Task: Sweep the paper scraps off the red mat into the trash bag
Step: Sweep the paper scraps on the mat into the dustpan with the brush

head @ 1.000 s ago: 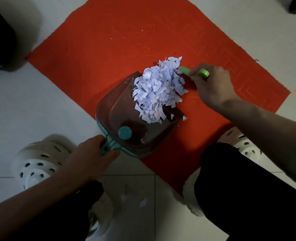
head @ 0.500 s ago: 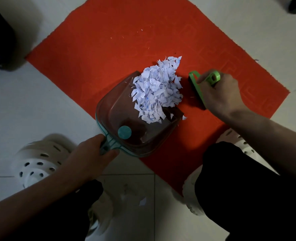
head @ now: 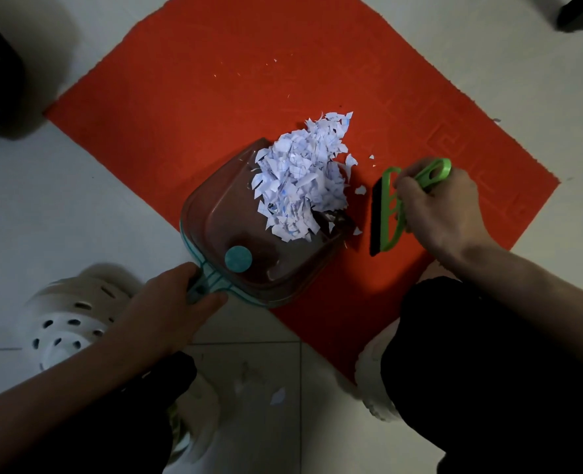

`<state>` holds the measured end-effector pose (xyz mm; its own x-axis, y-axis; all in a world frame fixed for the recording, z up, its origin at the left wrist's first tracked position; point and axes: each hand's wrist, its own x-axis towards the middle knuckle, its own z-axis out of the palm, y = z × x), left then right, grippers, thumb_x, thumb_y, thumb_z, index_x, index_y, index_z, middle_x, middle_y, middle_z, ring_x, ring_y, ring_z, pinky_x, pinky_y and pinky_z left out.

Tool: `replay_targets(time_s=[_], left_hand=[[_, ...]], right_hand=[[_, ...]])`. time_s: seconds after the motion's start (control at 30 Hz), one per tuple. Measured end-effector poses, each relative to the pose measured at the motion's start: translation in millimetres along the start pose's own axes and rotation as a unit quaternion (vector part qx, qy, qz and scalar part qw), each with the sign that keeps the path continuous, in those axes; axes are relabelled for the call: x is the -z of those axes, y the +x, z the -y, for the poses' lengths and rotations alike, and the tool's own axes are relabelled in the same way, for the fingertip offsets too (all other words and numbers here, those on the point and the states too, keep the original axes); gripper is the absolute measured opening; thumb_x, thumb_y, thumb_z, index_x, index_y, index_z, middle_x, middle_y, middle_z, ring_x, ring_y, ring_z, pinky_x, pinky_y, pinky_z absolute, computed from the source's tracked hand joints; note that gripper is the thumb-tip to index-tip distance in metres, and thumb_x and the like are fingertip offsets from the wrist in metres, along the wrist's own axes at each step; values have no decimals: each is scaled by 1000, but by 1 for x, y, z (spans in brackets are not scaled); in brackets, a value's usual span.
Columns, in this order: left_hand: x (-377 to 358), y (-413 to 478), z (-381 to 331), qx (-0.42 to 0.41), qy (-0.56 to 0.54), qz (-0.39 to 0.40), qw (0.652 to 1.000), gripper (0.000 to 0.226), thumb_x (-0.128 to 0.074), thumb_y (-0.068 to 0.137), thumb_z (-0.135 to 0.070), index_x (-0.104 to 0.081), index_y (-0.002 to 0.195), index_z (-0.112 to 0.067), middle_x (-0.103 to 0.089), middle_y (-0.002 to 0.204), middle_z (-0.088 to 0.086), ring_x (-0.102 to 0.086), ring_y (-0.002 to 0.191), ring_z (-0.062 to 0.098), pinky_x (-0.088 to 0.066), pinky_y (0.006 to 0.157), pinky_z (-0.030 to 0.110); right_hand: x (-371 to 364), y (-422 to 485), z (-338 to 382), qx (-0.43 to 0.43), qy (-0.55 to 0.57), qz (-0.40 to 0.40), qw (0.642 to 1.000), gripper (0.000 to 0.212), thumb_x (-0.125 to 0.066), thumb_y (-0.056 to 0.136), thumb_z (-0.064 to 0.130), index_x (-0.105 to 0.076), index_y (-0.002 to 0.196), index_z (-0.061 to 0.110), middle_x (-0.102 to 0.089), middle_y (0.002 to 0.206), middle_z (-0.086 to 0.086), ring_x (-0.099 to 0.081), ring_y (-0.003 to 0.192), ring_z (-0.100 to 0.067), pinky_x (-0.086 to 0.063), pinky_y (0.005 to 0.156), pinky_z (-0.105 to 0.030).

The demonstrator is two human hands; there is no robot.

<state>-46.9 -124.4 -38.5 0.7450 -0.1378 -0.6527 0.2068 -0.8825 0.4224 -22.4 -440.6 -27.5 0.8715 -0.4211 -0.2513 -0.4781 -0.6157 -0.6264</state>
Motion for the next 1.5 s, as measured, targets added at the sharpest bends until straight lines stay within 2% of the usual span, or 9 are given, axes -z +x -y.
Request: replay_targets(time_s=[0.23,0.6,0.73,0.83,0.97,1.2,1.3,1.4,1.5], left_hand=[[3,0,2,15,-2,8,1000,25,-66,86,-35,-48,75,-23,-62,71,7,-59,58,21,-53,61,36],[5,-1,1,19,4,9,1000,25,-65,86,-36,-54,83,-14,-61,71,7,-60,59,22,-55,64,40],[5,-3,1,16,8,1,1000,28,-66,86,-35,-56,83,-9,-62,70,9,-61,61,25,-55,64,42],[4,-2,1,13,15,3,1000,27,-65,86,-35,-56,84,-9,-62,71,8,-61,64,23,-54,66,40],[4,-1,0,9,23,7,1000,28,-64,86,-38,-55,83,-11,-62,72,7,-61,64,22,-53,65,37],[4,0,-2,14,21,1,1000,31,-65,86,-37,-55,80,-8,-63,70,12,-61,61,27,-54,64,41],[4,1,-3,14,12,1,1000,31,-65,86,-36,-55,80,-7,-63,70,13,-61,60,29,-54,63,41],[3,1,-3,14,9,0,1000,29,-65,85,-36,-54,80,-10,-62,70,11,-60,60,26,-53,63,39],[2,3,-4,12,16,-1,1000,29,-65,85,-38,-55,81,-11,-62,72,9,-60,63,24,-54,65,38]], right_hand=[[-17,-14,-2,8,6,17,1000,14,-49,74,31,-59,77,21,-64,82,-14,-64,73,-33,-53,72,-51],[-11,-1,-6,15,34,-11,999,16,-47,74,30,-61,79,24,-65,80,-14,-66,73,-31,-55,71,-49],[-19,0,-5,32,11,7,999,10,-52,79,22,-62,82,21,-65,87,-14,-63,77,-28,-49,71,-35],[-23,4,3,51,18,29,998,16,-54,80,11,-64,82,24,-67,84,-11,-66,77,-28,-53,72,-37],[-14,9,6,64,36,11,997,20,-48,77,20,-66,86,22,-65,77,-5,-66,75,-25,-54,69,-35],[-2,32,-7,87,-59,-36,994,20,-50,94,14,-67,104,14,-63,104,-10,-57,84,-21,-39,65,-25],[-13,31,-5,95,-78,5,992,18,-53,93,12,-68,103,16,-66,99,-11,-60,77,-28,-41,62,-28],[-21,21,2,120,-66,45,990,20,-55,90,8,-70,100,16,-65,88,-5,-56,72,-22,-36,60,-20],[-16,11,12,115,-13,48,992,23,-52,87,5,-70,96,17,-62,76,2,-61,69,-23,-48,65,-25]])
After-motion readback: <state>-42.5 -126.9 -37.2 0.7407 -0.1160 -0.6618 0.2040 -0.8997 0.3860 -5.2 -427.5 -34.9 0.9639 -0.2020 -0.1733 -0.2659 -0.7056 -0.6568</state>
